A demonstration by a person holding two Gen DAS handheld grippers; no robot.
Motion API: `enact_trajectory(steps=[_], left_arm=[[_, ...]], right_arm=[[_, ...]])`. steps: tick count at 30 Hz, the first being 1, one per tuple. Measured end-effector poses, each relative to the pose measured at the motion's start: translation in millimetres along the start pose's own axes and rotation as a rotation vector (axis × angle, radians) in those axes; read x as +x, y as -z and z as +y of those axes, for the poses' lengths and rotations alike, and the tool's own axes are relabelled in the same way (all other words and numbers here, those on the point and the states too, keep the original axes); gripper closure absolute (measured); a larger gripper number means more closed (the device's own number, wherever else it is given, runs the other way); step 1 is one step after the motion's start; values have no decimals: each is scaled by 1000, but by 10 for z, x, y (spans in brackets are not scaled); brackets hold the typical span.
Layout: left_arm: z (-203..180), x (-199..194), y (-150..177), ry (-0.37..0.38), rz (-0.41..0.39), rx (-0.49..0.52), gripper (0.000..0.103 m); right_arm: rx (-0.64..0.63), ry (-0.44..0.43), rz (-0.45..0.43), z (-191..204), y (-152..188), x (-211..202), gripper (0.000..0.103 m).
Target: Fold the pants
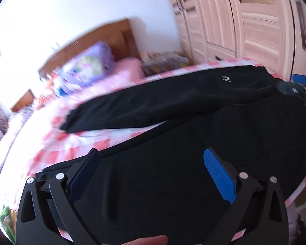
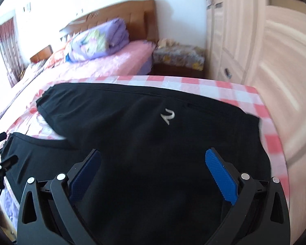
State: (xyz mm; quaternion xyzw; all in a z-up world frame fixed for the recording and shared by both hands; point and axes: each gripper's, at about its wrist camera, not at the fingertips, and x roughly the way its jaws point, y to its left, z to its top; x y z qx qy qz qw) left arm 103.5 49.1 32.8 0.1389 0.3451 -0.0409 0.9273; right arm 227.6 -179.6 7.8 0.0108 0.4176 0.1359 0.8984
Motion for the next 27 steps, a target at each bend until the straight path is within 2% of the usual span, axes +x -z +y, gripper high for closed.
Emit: enact_trajectory(steps=[2,4,6,9,12,14,18,19,21,22,23,24,25,26,27], left_arm=[[266,343,-279,37,73,-60,1],[460,642,-506,90,101,-109,1],[646,926,-689,112,119,-169,1],[919,1423,-984,155,186,-285,2],[1099,1960,-1259,252,310,-397,2],[1162,2284,-1417,266,386,-460,2],[1134,2733,-1639,298,441,-527,2],[1109,2854,-1685,318,457,-552,2],[1067,3015,-1738,353,486,-587,2],[1011,3042,-1732,369,490,-600,2],[985,3098,-1749,387,494,-616,2],[963,3143,-1764,400,499,-632,2],[934,3204,-1782,408,507,-651,2],[910,3257,-1793,418,515,-668,2],[878,3303,-1806,429,522,-685,2]], right_arm=[[-6,-38,38,-142,-279,316,4],[-41,-91,93,-243,-585,699,4],[-97,-81,107,-257,-750,899,4],[-194,-136,149,-278,-993,1250,4],[-251,-145,190,-311,-1114,1509,4],[-290,-154,212,-341,-1154,1643,4],[-318,-199,275,-430,-1118,1810,5],[-338,-216,284,-441,-1078,1820,8],[-392,-218,247,-438,-1030,1751,20],[-387,-231,238,-441,-1017,1718,28],[-377,-252,233,-453,-1016,1691,43],[-370,-278,232,-459,-1012,1664,52],[-381,-287,219,-452,-989,1607,66],[-406,-268,198,-425,-961,1554,78],[-429,-240,176,-381,-942,1512,83]])
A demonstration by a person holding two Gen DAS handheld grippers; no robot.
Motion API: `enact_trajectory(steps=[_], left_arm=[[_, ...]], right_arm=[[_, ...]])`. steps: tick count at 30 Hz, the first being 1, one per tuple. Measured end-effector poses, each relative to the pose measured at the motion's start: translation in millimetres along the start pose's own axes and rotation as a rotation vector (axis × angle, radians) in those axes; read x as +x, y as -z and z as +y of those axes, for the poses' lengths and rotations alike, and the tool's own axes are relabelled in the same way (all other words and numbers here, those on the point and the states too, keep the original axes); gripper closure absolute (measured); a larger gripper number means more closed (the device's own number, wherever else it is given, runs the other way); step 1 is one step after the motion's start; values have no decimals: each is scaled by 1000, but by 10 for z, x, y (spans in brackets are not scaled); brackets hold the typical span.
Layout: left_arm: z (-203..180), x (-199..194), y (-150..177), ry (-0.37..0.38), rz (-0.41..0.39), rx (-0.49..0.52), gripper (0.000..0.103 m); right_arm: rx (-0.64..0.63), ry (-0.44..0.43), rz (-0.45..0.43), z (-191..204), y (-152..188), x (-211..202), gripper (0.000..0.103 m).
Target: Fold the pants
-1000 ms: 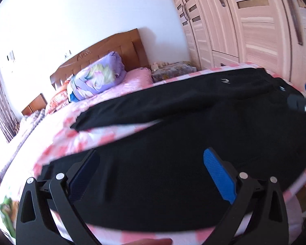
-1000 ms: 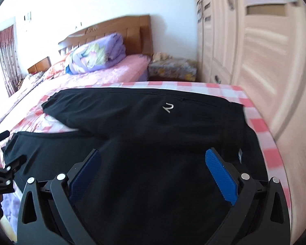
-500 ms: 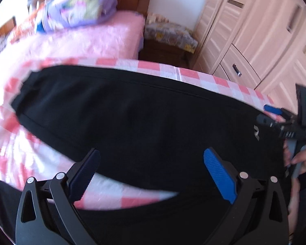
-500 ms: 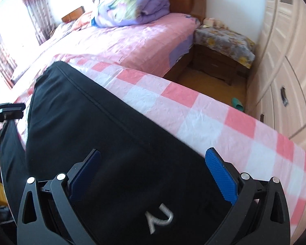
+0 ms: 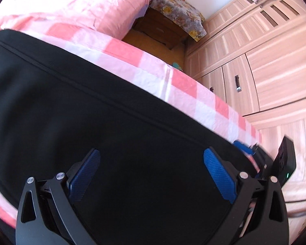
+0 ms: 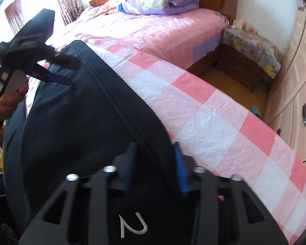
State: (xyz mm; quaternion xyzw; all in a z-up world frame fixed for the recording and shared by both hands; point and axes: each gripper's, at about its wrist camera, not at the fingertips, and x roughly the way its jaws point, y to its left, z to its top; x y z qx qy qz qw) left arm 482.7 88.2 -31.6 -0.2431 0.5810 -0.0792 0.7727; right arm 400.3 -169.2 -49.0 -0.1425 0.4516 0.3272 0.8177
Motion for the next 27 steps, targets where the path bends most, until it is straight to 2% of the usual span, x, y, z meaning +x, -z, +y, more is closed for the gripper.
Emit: enact_trajectory(steps=[1,2,6,9,11,13,16,17,18,19,20,21,22,24,27], left_arm=[[-9,55,-16,19,9,-27,2],[-13,96,-25,32,14,-55,2],[-35,181,-75,59,4,-154,2],[8,147,-101,106,-20,-235,2],[40,139,-131,68,-41,-278,2],[91,121,-152,-19,-57,-297,2],[200,58,-170,-53,-90,-311,4],[204,38,-157,-65,-93,-298,17],[201,5,-128,-78,-94,-281,43],[196,-54,-71,-93,-103,-245,58],[210,-140,-3,-93,-115,-207,83],[208,-227,67,-84,-131,-172,90],[226,-387,189,-55,-174,-143,91],[240,-785,515,1,-281,-76,92],[199,-1281,1108,62,-417,53,92]], right_arm=[[-22,35,-21,62,31,-68,91],[-39,62,-51,131,62,-157,92],[-123,142,-149,532,216,-511,92],[-172,193,-181,848,357,-666,93],[-192,218,-205,1056,476,-776,93],[-193,229,-231,1223,575,-869,94],[-190,293,-254,1485,711,-912,94],[-186,304,-260,1533,719,-905,94],[-176,323,-275,1613,795,-937,94],[-169,338,-287,1690,859,-969,94],[-165,352,-299,1748,910,-1003,94],[-160,364,-311,1796,955,-1040,94],[-149,381,-332,1885,1041,-1119,94],[-130,411,-365,2034,1202,-1273,94],[-89,409,-392,2248,1488,-1451,94]])
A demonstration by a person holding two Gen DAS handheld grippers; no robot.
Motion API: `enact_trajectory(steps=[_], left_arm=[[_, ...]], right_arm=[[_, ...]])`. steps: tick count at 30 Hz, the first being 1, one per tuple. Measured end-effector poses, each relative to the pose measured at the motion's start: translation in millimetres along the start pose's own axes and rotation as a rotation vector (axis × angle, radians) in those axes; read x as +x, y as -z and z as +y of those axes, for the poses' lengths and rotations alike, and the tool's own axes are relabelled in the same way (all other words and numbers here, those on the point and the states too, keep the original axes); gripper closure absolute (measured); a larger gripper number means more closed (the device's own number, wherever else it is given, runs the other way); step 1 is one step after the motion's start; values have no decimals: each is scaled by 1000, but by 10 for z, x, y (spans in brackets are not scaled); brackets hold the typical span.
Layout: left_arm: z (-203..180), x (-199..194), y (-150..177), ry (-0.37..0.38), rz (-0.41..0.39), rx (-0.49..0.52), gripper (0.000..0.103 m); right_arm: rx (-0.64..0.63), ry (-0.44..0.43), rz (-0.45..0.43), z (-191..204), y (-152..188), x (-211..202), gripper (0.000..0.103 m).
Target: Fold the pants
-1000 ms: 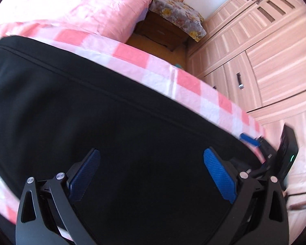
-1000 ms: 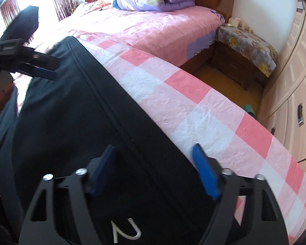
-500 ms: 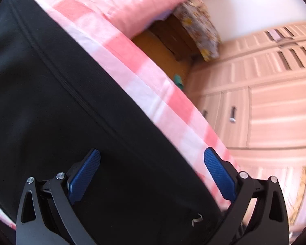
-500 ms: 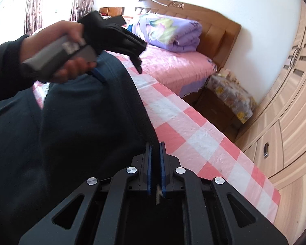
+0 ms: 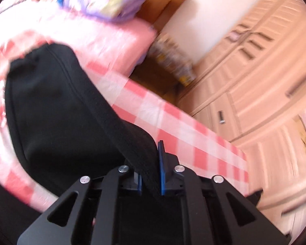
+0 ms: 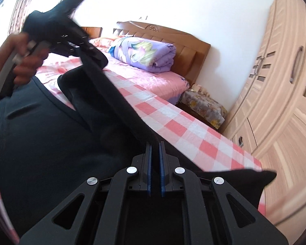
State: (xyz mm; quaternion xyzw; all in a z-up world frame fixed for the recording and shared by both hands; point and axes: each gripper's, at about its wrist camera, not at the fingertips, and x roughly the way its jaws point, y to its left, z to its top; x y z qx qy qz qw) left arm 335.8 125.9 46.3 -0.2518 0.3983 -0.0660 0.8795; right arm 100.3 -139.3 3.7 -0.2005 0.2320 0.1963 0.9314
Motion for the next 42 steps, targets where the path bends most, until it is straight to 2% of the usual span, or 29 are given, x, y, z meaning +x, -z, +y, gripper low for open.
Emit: enact_trajectory(steps=[2,4,6,7,8,9,10,11,14,15,18,20,22,24,30,31,32,34,38,42], left_arm=[[-44,-447,348,43,-74,107,92],[-2,-765,768,49,-121,196,91],[71,-815,1073,25,-123,253,91],[146,-789,1248,10,-108,267,91],[261,-732,1359,5,-83,259,91],[376,-681,1444,2,-53,242,91],[474,-609,1537,-6,-29,219,91],[532,-517,1580,-15,-19,205,88],[726,-358,1655,-20,34,172,78],[800,-339,1688,-13,41,153,68],[1003,-447,1727,76,19,85,60],[1054,-461,1740,122,6,71,54],[1001,-461,1744,137,3,88,47],[964,-477,1754,141,2,113,38],[891,-448,1731,142,-2,140,26],[893,-445,1732,149,-4,131,24],[908,-450,1724,157,-6,123,21],[963,-471,1714,171,-12,96,18],[1014,-486,1683,186,-4,61,17],[946,-549,1636,158,5,30,6]], right_arm=[[24,-14,34,136,194,-94,94],[35,-17,88,263,350,-51,91],[63,-25,161,352,456,14,86],[85,-31,204,373,496,43,80],[114,-53,221,376,519,19,59],[150,-67,213,355,535,-59,45],[182,-60,186,334,551,-168,21],[226,-51,148,269,567,-298,15],[427,-33,102,-97,716,-551,15],[532,-29,94,-307,813,-600,15],[880,-46,77,-1000,1149,-614,19],[1017,-29,57,-1379,1265,-591,24],[1062,18,57,-1602,1293,-533,24],[1104,7,71,-1749,1316,-401,25],[1224,24,116,-2050,1432,-42,27],[1240,32,120,-2087,1463,6,38],[1253,34,101,-2093,1473,20,62],[1242,46,60,-2126,1443,-24,74],[1146,80,-11,-1986,1224,-286,80],[1105,91,-37,-1924,1114,-394,80]])
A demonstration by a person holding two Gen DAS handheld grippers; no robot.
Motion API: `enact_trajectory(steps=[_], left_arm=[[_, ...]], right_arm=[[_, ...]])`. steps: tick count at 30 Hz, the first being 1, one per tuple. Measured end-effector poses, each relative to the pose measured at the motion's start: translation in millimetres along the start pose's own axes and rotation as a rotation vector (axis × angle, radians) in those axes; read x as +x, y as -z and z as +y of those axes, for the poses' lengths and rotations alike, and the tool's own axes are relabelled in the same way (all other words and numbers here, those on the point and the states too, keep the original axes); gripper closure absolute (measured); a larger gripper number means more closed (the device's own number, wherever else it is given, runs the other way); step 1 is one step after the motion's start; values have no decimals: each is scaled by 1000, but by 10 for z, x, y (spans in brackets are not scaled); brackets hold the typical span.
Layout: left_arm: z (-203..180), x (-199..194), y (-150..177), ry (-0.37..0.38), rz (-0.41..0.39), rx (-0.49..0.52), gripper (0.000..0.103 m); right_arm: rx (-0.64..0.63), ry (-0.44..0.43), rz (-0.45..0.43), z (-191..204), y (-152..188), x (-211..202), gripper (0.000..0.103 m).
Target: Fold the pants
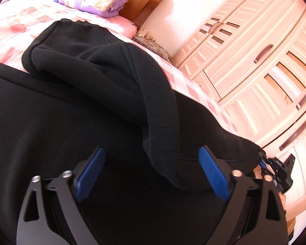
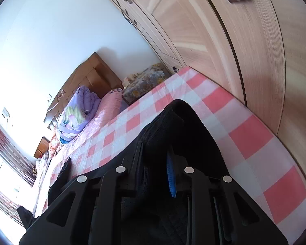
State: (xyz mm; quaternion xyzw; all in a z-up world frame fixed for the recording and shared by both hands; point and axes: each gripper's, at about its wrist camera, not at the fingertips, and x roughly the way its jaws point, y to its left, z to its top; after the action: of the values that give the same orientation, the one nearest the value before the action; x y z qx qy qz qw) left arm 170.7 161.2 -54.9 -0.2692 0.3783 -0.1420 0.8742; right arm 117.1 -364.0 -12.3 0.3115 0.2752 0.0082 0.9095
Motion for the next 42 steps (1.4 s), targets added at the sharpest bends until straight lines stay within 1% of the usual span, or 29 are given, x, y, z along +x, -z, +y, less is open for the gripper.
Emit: enact_trajectory(steps=[1,3,6,8,9,10,11,12,13,15,16,17,18,19,21,22,23,25,27,29,30,32,34,35,36,39,40,42], left_arm=[[-42,-30,-20,3,-5,-13,5],[-140,-56,-48,5,-7,-2,3],[-368,-15,-86,-63,5,79,2],[-469,125,-121,-196,38,122,2],[-471,213,-146,-248,68,121,6],[-432,317,-182,-265,105,95,17],[-372,385,-216,-242,130,62,77],[-324,449,-259,-237,169,49,94],[-308,433,-344,-201,165,34,94],[-372,276,-502,-129,104,46,95],[-454,120,-634,-82,52,72,95],[-501,-18,-736,-50,8,80,95],[-533,-165,-843,-23,-32,78,95],[-539,-347,-984,16,-67,55,95],[-519,-568,-1127,89,-83,22,95],[-522,-692,-1153,118,-82,27,95],[-538,-764,-1140,126,-79,41,95],[-564,-885,-1008,127,-63,91,94],[-554,-910,-755,113,-33,150,94],[-479,-848,-365,73,14,224,94],[-422,-779,-151,48,52,254,94],[-285,-642,62,13,113,272,94],[-146,-487,289,-38,157,273,94],[-122,-438,349,-60,162,281,94],[-99,-412,351,-65,158,283,94],[-94,-440,262,-34,139,253,94],[-145,-506,218,-24,117,256,94],[-199,-603,178,-21,86,263,94]], right_arm=[[2,-2,-2,17,5,-6,80],[16,-16,-7,23,5,-12,81],[37,-41,-17,26,-7,-45,81],[44,-48,-18,36,-31,-74,81],[40,-48,-20,45,-47,-89,81],[32,-49,-20,60,-69,-109,81],[23,-52,-21,75,-96,-134,82],[18,-54,-22,93,-113,-151,82],[12,-62,-26,107,-138,-192,82],[12,-94,-44,123,-165,-299,82],[8,-121,-66,130,-168,-407,82],[4,-136,-80,140,-167,-483,82],[-3,-161,-96,135,-139,-602,82],[-6,-175,-99,136,-109,-687,82],[-20,-187,-92,98,38,-877,82],[-30,-179,-83,69,119,-936,82],[-36,-163,-68,16,229,-991,82],[-24,-132,-19,-146,471,-1020,82],[-5,-87,45,-336,707,-961,82],[56,-47,124,-581,948,-846,82],[82,-36,142,-671,1036,-808,83],[103,-60,122,-755,1121,-851,84],[105,-56,119,-714,1102,-882,84],[94,-56,112,-659,1082,-908,84],[80,-63,103,-599,1066,-957,84],[52,-96,72,-439,1068,-1180,84],[46,-85,73,-427,1079,-1216,84],[38,-32,93,-493,1166,-1209,84]])
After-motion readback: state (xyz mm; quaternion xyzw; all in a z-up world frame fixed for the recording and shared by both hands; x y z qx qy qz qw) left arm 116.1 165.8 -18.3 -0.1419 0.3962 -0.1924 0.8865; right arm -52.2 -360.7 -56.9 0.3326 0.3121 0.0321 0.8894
